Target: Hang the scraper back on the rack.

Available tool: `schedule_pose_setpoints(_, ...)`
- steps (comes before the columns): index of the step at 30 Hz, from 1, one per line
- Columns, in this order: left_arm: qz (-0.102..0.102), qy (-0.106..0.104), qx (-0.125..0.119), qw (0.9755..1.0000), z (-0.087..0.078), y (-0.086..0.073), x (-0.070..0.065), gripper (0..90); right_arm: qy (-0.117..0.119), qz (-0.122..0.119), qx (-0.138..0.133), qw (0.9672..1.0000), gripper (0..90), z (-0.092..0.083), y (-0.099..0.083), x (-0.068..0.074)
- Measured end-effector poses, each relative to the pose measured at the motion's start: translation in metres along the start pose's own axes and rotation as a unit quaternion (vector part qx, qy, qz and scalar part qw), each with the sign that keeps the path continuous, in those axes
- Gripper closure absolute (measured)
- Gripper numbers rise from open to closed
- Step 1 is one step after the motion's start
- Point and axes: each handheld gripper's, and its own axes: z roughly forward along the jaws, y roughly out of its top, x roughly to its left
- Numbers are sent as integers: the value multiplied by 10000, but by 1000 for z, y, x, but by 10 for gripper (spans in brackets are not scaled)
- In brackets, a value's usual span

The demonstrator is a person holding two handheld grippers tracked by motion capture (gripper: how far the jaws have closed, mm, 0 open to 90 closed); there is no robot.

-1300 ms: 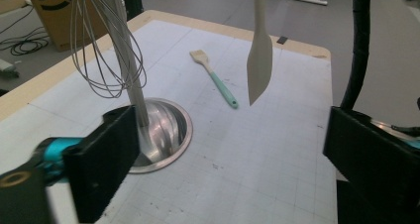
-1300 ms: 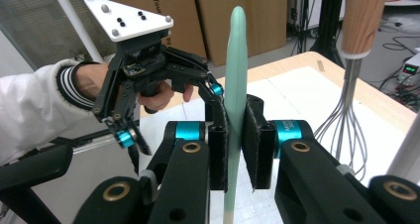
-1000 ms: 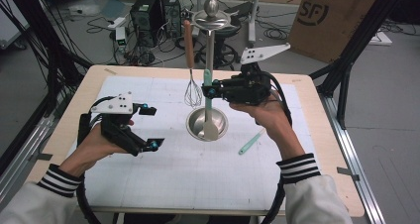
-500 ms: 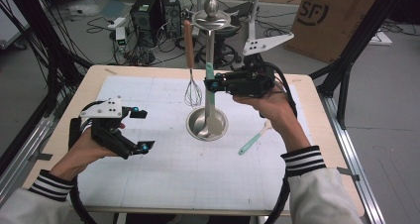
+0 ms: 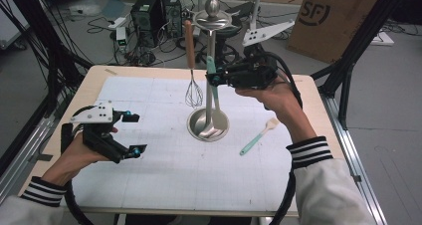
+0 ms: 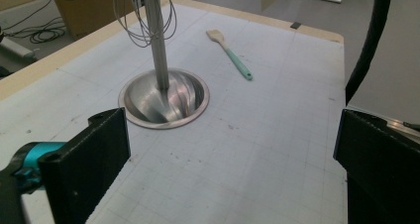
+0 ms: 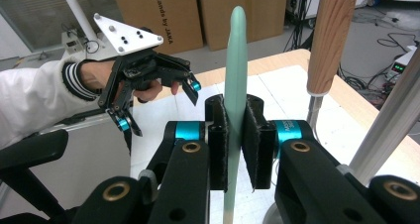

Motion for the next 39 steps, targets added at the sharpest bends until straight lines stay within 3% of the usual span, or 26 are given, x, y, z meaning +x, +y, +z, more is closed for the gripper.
schedule_pose_setpoints(2,-48,16,-74,10000,-1,-3,0,17,22,68,42,10000,820,0,2,0)
schedule_pose_setpoints(3,-66,10,-75,9999,-1,-3,0,17,14,-53,-13,10000,820,0,3,-2)
schedule_pose_setpoints(20,-43,-62,-71,9999,-2,-12,1,17,-31,-123,-97,9999,820,-7,25,-9)
schedule_pose_setpoints(33,-65,-45,-82,9999,-6,-13,3,17,-12,-117,-91,9999,820,-5,34,-15)
schedule_pose_setpoints(39,-82,-39,-73,9999,-7,-14,5,17,-7,-7,-60,10000,820,-6,33,-18)
